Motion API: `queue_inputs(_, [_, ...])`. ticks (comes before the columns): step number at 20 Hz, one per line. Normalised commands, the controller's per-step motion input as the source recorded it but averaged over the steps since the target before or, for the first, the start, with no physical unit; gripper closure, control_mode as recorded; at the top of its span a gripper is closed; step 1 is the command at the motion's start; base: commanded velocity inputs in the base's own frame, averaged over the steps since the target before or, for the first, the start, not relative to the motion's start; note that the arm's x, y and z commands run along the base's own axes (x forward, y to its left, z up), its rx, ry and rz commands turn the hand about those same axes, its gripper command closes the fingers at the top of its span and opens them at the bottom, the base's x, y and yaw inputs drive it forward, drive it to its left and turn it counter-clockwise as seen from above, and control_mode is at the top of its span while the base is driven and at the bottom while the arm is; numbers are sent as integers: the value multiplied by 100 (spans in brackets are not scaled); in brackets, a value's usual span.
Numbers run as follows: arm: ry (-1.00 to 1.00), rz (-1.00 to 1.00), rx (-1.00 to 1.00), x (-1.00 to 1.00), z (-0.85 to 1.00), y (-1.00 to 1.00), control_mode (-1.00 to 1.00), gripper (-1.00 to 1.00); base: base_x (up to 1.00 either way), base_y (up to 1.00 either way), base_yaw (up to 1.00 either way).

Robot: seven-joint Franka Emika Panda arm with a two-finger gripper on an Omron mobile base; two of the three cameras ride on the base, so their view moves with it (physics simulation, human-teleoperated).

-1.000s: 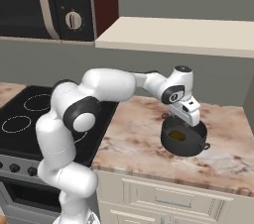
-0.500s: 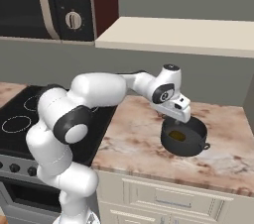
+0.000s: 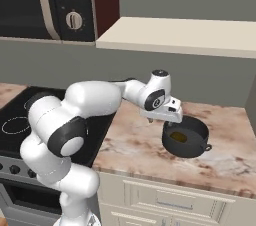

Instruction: Turn on the sink faucet. Then move the avocado from the counter to the sink. Turn off the sink. Move the vegetable from the sink to the pot next to the stove. Finally move the pot to the front left burner.

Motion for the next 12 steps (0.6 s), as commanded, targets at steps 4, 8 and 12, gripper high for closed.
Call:
queue_inputs(4, [0,29,0,18,-21,0,-100,-100,0,0,0])
queue_inputs(8, [0,28,0,33,-20,-3,-100,-100,0,0,0])
queue_inputs(12, [4,24,0,37,-27,0,-100,-100,0,0,0])
